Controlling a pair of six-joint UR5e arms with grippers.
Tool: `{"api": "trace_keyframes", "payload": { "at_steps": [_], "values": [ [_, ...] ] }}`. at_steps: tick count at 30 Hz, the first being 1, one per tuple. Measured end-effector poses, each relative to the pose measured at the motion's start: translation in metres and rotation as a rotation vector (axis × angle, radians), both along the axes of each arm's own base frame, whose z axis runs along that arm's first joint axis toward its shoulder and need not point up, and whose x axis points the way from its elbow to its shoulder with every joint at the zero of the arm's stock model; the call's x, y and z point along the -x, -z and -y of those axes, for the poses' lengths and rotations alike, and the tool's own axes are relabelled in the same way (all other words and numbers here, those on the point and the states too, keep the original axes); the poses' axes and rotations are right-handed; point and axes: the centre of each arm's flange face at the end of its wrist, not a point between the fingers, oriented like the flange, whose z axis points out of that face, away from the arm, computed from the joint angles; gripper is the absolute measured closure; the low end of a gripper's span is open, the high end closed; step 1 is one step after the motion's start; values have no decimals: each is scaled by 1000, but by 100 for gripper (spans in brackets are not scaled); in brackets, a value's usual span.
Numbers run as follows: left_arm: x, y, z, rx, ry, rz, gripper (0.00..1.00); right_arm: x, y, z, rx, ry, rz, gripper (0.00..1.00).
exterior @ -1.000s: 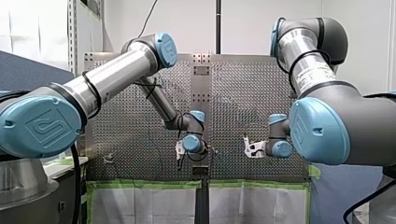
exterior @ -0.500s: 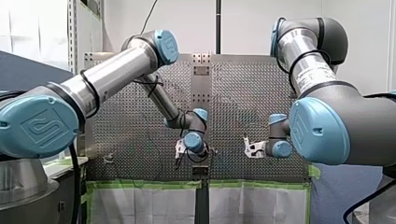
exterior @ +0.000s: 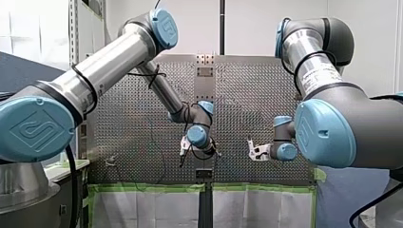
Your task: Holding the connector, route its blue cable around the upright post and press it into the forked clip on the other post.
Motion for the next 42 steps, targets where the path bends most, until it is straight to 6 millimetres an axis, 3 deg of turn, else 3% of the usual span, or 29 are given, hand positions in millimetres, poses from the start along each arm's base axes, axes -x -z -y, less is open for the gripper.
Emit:
{"api": "trace_keyframes", "payload": {
  "at_steps": [7,12,42],
  "values": [
    [26,4,0,-26,21,-24,1,0,0,0,-1,0,-1,100],
    [33,6,1,-29,14,-32,1,0,0,-1,-4,0,-3,100],
    [32,5,5,26,-12,-16,1,0,1,-2,-11,-1,-6,100]
  ]
}}
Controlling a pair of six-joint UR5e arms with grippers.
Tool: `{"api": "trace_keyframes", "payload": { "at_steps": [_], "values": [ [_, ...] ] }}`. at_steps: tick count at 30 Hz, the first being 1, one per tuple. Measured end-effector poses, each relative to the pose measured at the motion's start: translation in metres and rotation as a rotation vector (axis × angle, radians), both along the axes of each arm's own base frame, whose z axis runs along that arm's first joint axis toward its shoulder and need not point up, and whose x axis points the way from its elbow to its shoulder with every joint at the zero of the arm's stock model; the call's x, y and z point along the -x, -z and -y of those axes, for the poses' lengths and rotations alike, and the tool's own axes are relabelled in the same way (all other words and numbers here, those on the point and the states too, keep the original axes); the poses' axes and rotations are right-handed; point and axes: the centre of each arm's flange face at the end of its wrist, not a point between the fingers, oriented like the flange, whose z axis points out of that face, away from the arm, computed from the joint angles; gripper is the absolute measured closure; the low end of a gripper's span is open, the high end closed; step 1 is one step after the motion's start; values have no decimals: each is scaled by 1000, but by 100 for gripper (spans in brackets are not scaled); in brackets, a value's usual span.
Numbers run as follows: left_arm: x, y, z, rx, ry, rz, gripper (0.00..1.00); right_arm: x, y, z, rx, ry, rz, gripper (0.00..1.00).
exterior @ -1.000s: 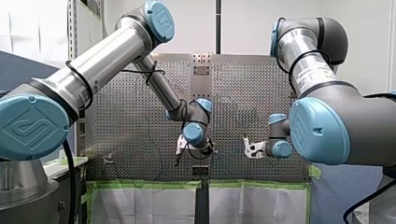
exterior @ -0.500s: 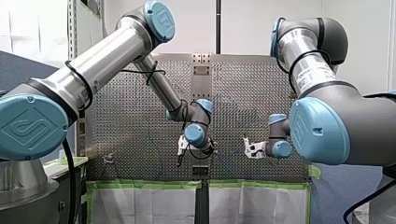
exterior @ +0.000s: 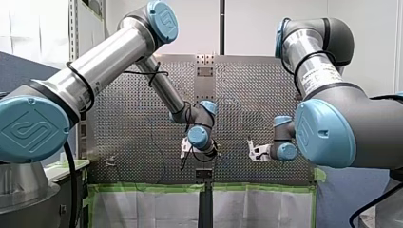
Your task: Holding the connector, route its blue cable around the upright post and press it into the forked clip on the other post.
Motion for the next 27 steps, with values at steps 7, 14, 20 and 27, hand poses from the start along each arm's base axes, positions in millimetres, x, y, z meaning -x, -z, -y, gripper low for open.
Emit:
{"api": "trace_keyframes", "payload": {
  "at_steps": [7,14,20,27],
  "values": [
    [-1,0,0,3,-2,0,1,0,0,0,2,0,0,100],
    [4,0,0,-19,10,-14,1,0,0,1,3,1,1,100],
    [25,-11,3,-33,37,-15,1,0,0,1,1,1,1,100],
    [39,-30,-1,28,36,15,1,1,0,0,-3,3,0,100]
  ]
}}
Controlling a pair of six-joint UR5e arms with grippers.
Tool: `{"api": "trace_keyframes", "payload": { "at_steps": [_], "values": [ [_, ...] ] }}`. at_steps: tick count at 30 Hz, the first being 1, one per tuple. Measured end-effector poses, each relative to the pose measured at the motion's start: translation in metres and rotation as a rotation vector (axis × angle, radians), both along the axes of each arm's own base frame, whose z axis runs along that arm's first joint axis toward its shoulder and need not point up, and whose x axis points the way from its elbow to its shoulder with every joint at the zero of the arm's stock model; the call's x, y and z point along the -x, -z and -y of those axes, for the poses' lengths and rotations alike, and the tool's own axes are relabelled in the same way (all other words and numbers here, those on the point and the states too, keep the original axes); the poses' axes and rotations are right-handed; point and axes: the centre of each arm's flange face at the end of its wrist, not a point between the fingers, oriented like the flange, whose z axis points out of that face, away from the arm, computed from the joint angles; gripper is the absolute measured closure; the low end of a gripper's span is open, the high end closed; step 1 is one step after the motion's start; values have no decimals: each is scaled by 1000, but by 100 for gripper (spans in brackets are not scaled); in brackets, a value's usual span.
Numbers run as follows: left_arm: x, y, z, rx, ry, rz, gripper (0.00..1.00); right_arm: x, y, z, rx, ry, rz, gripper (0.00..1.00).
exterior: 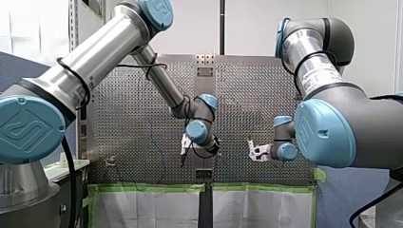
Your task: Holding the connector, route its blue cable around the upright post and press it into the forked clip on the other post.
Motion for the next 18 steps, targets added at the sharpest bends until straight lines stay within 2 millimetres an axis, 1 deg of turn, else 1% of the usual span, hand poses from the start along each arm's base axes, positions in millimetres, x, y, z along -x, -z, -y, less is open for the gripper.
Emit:
{"api": "trace_keyframes", "payload": {
  "at_steps": [6,18],
  "values": [
    [5,-16,-9,55,-18,30,1,1,1,-1,-7,3,-3,100],
    [29,-46,-19,174,7,72,1,1,1,-1,-11,2,-3,100]
  ]
}}
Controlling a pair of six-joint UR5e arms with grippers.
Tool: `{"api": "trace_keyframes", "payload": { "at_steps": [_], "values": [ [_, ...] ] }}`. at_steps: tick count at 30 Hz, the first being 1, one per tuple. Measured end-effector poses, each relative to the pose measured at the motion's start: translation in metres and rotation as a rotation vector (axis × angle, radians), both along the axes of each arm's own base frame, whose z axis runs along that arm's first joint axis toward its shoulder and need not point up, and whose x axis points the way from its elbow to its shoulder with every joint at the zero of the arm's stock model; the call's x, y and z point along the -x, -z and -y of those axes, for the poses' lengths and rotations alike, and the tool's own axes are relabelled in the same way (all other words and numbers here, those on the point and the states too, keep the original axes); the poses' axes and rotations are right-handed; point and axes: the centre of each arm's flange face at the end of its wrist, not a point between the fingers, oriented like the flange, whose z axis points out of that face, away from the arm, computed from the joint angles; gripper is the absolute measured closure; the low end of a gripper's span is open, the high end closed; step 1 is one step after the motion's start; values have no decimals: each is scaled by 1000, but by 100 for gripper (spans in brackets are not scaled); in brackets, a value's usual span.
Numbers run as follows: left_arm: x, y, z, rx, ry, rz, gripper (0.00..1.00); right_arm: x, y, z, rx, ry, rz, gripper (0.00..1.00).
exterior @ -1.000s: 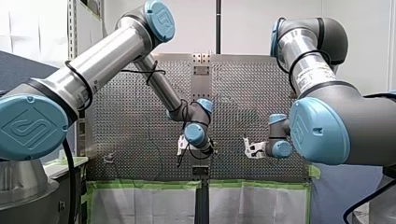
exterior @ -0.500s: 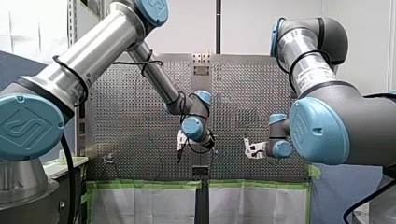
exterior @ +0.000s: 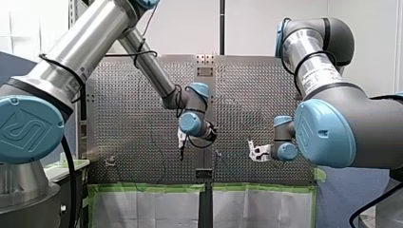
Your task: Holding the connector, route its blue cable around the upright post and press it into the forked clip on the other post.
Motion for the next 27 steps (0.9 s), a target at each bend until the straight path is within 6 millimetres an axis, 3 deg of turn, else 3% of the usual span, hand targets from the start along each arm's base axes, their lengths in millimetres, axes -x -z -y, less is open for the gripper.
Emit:
{"api": "trace_keyframes", "payload": {
  "at_steps": [9,20,27],
  "values": [
    [23,-18,-10,39,60,8,1,1,0,1,2,0,1,100],
    [20,-43,-48,75,2,96,1,0,0,0,3,-1,2,100],
    [32,-58,-64,71,-6,165,1,-1,0,0,0,-3,1,100]
  ]
}}
